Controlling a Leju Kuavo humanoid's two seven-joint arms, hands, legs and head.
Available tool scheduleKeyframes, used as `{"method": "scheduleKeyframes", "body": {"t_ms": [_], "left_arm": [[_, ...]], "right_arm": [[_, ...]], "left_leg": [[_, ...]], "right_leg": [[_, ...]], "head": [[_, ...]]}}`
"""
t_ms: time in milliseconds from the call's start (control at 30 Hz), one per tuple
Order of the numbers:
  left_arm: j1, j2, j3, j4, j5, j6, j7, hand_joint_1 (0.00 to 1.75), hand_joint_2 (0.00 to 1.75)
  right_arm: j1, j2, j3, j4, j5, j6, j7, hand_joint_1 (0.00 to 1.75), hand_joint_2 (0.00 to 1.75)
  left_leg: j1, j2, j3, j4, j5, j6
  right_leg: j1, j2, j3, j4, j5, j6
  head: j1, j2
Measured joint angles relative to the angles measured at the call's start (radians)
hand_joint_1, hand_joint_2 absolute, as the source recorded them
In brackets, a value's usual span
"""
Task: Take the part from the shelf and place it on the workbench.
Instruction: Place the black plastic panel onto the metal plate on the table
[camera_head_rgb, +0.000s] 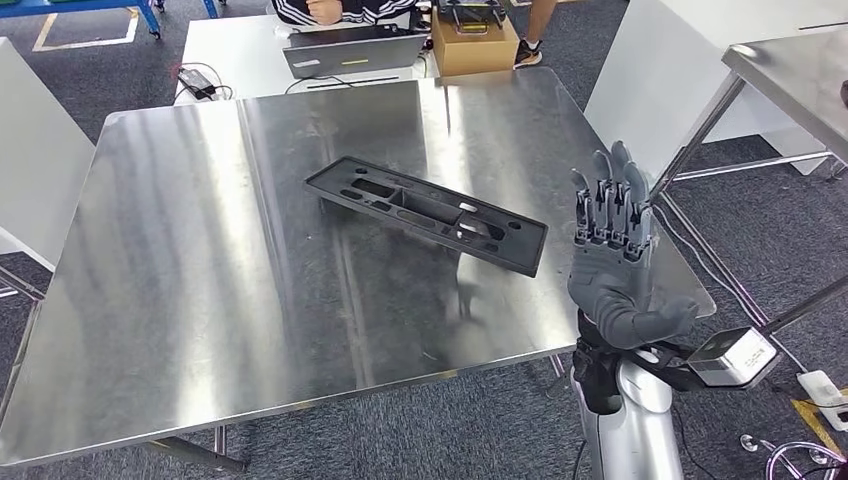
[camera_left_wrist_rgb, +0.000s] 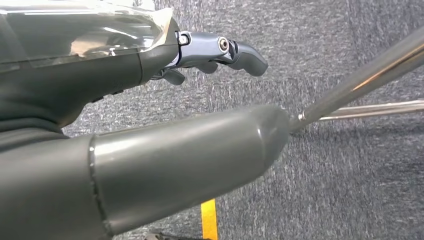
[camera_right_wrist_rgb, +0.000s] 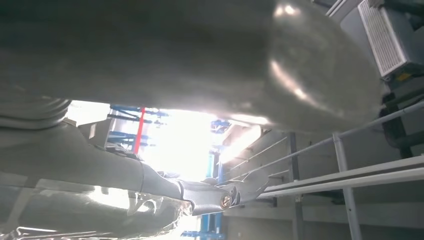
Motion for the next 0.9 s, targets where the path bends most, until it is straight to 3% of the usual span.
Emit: {"method": "scheduleKeyframes", "body": {"t_ms": [100, 133, 167, 233, 267, 300, 333, 433, 467, 500, 567, 600, 633, 667, 700, 800, 833, 900], "left_arm": [[-0.002, 0.0, 0.0, 0.0, -0.008, 0.002, 0.003, 0.0, 0.0], [-0.003, 0.0, 0.0, 0.0, -0.01, 0.002, 0.004, 0.0, 0.0], [-0.003, -0.001, 0.0, 0.0, -0.012, 0.002, 0.005, 0.0, 0.0], [-0.004, -0.002, 0.0, 0.0, -0.015, 0.002, 0.008, 0.0, 0.0], [-0.006, -0.001, 0.0, 0.0, -0.016, 0.002, 0.009, 0.0, 0.0], [-0.007, -0.001, 0.0, 0.0, -0.019, 0.003, 0.011, 0.0, 0.0], [-0.01, 0.0, 0.0, 0.0, -0.021, 0.005, 0.012, 0.0, 0.0], [-0.015, -0.001, -0.003, 0.0, -0.029, 0.01, 0.02, 0.0, 0.0], [-0.016, -0.001, -0.004, 0.0, -0.031, 0.01, 0.023, 0.0, 0.0], [-0.017, -0.001, -0.005, 0.0, -0.033, 0.011, 0.025, 0.0, 0.0], [-0.021, -0.002, -0.006, 0.0, -0.036, 0.011, 0.029, 0.0, 0.0], [-0.023, -0.002, -0.006, 0.0, -0.038, 0.011, 0.029, 0.0, 0.0], [-0.025, -0.002, -0.006, 0.0, -0.04, 0.01, 0.03, 0.0, 0.0], [-0.027, -0.002, -0.007, 0.0, -0.042, 0.008, 0.03, 0.0, 0.0], [-0.029, -0.003, -0.007, 0.0, -0.045, 0.007, 0.031, 0.0, 0.0], [-0.04, -0.004, -0.011, 0.0, -0.052, 0.003, 0.034, 0.0, 0.0], [-0.043, -0.005, -0.012, 0.0, -0.055, 0.002, 0.036, 0.0, 0.0], [-0.049, -0.007, -0.013, 0.0, -0.06, 0.002, 0.04, 0.0, 0.0]], "right_arm": [[0.001, -0.001, -0.003, 0.004, -0.002, 0.0, 0.0, 0.0, 0.0], [0.003, -0.001, -0.005, 0.005, -0.003, 0.0, 0.0, 0.0, 0.0], [0.004, -0.002, -0.008, 0.007, -0.005, 0.0, 0.0, 0.0, 0.0], [0.005, -0.003, -0.012, 0.009, -0.009, 0.0, 0.0, 0.0, 0.0], [0.005, -0.003, -0.013, 0.009, -0.009, 0.0, 0.0, 0.0, 0.0], [0.005, -0.003, -0.014, 0.009, -0.01, 0.0, 0.0, 0.0, 0.0], [0.006, -0.003, -0.015, 0.009, -0.009, 0.0, 0.0, 0.0, 0.0], [0.013, -0.003, -0.022, 0.008, -0.006, 0.0, 0.001, 0.0, 0.0], [0.016, -0.002, -0.024, 0.007, -0.004, 0.0, 0.001, 0.0, 0.0], [0.019, -0.002, -0.026, 0.006, -0.003, 0.0, 0.001, 0.0, 0.0], [0.025, -0.002, -0.029, 0.005, -0.001, 0.0, 0.001, 0.0, 0.0], [0.028, -0.002, -0.031, 0.004, -0.001, 0.0, 0.001, 0.0, 0.0], [0.032, -0.002, -0.032, 0.004, 0.0, -0.001, 0.001, 0.0, 0.0], [0.037, -0.001, -0.035, 0.004, 0.0, -0.001, 0.001, 0.0, 0.0], [0.041, -0.001, -0.037, 0.003, 0.001, -0.002, 0.001, 0.0, 0.0], [0.056, 0.0, -0.049, -0.007, 0.006, -0.006, 0.001, 0.0, 0.0], [0.06, 0.001, -0.054, -0.012, 0.008, -0.006, 0.001, 0.0, 0.0], [0.071, 0.006, -0.062, -0.023, 0.013, -0.006, 0.001, 0.0, 0.0]], "left_leg": [[0.002, 0.004, 0.0, -0.005, 0.003, 0.004], [0.002, 0.004, -0.001, -0.005, 0.004, 0.003], [0.002, 0.004, -0.002, -0.004, 0.005, 0.001], [0.005, 0.004, -0.002, -0.003, 0.009, -0.005], [0.005, 0.003, -0.003, -0.002, 0.012, -0.011], [0.005, 0.003, -0.003, -0.001, 0.015, -0.018], [0.004, 0.001, -0.004, 0.001, 0.018, -0.025], [0.006, -0.001, -0.009, 0.003, 0.026, -0.045], [0.009, 0.0, -0.014, 0.01, 0.014, -0.051], [0.013, 0.002, -0.023, 0.031, -0.015, -0.056], [0.016, 0.004, -0.054, 0.13, -0.107, -0.064], [0.017, 0.005, -0.072, 0.193, -0.147, -0.068], [0.017, 0.005, -0.08, 0.243, -0.169, -0.07], [0.018, 0.005, -0.073, 0.262, -0.171, -0.07], [0.018, 0.005, -0.047, 0.243, -0.156, -0.069], [0.016, 0.003, 0.083, 0.063, -0.105, -0.058], [0.012, 0.003, 0.106, 0.025, -0.1, -0.053], [0.003, 0.001, 0.11, 0.009, -0.096, -0.046]], "right_leg": [[0.0, -0.001, -0.096, 0.197, -0.088, -0.011], [0.0, -0.001, -0.119, 0.243, -0.099, -0.008], [0.0, -0.001, -0.125, 0.253, -0.093, 0.0], [-0.005, -0.003, -0.075, 0.149, -0.038, 0.023], [-0.007, -0.005, -0.038, 0.076, -0.008, 0.029], [-0.005, -0.005, -0.01, 0.021, 0.02, 0.028], [-0.003, -0.005, 0.001, -0.01, 0.035, 0.022], [-0.001, -0.003, -0.014, -0.015, 0.051, -0.011], [-0.002, -0.004, -0.017, -0.015, 0.056, -0.023], [-0.004, -0.005, -0.022, -0.016, 0.063, -0.036], [-0.001, -0.007, -0.035, -0.015, 0.079, -0.054], [0.001, -0.008, -0.044, -0.014, 0.086, -0.058], [0.004, -0.009, -0.054, -0.011, 0.092, -0.059], [0.006, -0.009, -0.063, -0.008, 0.097, -0.059], [0.007, -0.009, -0.072, -0.005, 0.1, -0.057], [0.009, -0.01, -0.086, 0.005, 0.107, -0.049], [0.01, -0.01, -0.088, 0.006, 0.111, -0.043], [0.009, -0.01, -0.092, 0.005, 0.121, -0.029]], "head": [[0.003, 0.0], [0.003, 0.0], [0.003, 0.0], [0.003, 0.0], [0.003, 0.0], [0.003, 0.0], [0.003, 0.0], [0.002, 0.0], [0.001, 0.0], [0.0, 0.0], [-0.002, 0.0], [-0.002, 0.0], [-0.002, 0.0], [-0.002, 0.0], [-0.002, 0.0], [-0.002, 0.0], [-0.001, 0.0], [-0.001, 0.0]]}}
